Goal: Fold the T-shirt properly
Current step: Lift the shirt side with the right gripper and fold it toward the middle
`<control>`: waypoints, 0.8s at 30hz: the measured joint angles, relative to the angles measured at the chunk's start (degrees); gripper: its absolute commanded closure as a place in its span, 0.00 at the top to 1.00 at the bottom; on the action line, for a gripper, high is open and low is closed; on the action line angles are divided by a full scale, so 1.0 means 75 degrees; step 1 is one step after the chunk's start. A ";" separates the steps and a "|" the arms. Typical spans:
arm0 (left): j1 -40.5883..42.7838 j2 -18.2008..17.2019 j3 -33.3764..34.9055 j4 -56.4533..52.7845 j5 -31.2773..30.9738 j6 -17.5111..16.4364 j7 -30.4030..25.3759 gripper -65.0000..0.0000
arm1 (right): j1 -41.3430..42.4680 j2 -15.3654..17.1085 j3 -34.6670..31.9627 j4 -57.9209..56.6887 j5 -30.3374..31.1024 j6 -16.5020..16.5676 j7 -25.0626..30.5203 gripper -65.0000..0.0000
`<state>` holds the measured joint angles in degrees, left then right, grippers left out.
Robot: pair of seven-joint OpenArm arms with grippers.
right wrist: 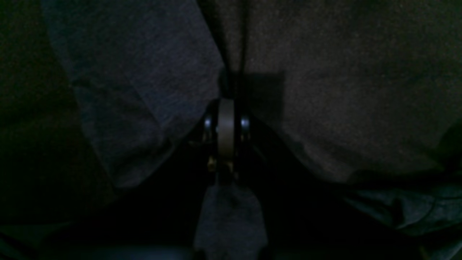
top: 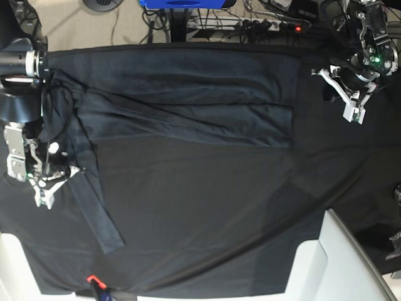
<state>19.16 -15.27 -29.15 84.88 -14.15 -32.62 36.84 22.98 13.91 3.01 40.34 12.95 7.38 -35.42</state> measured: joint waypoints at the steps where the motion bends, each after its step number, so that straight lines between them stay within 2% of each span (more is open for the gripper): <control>1: 0.0003 0.0003 -0.0003 0.0000 0.0000 0.0003 0.0000 0.00 | -0.0105 -0.0009 0.0000 0.0233 -0.0052 -0.0009 -0.0128 0.00; 4: 0.0012 0.0015 -0.0006 0.0000 -0.0003 0.0000 -0.0006 0.00 | -0.0813 -0.0055 -0.0003 0.1623 -0.0128 -0.0111 -0.0740 0.00; 6: -0.0009 0.0000 -0.0012 -0.0017 -0.0003 0.0000 -0.0006 0.00 | -0.1311 -0.0160 0.0003 0.2856 -0.0201 -0.0131 -0.1547 0.00; 10: -0.0023 0.0003 -0.0015 -0.0090 -0.0023 0.0000 0.0000 0.00 | -0.2122 -0.0478 -0.0070 0.5219 -0.0041 -0.0029 -0.2270 0.00; 14: -0.0029 -0.0038 -0.0006 -0.0099 0.0029 0.0003 -0.0003 0.00 | -0.3040 -0.0691 -0.0705 0.6714 -0.0090 -0.0073 -0.2780 0.00; 20: -0.0015 -0.0041 -0.0017 -0.0099 0.0015 0.0000 0.0000 0.00 | -0.3882 -0.1131 -0.1810 0.8000 -0.0076 -0.0055 -0.2891 0.00; 24: -0.0032 -0.0038 -0.0015 -0.0099 0.0029 0.0003 -0.0003 0.00 | -0.4097 -0.1148 -0.2378 0.8212 -0.0111 -0.0061 -0.2984 0.00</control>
<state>18.92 -15.55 -29.26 84.14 -13.93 -32.60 36.82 -7.75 5.30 -14.83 101.93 12.12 6.92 -57.80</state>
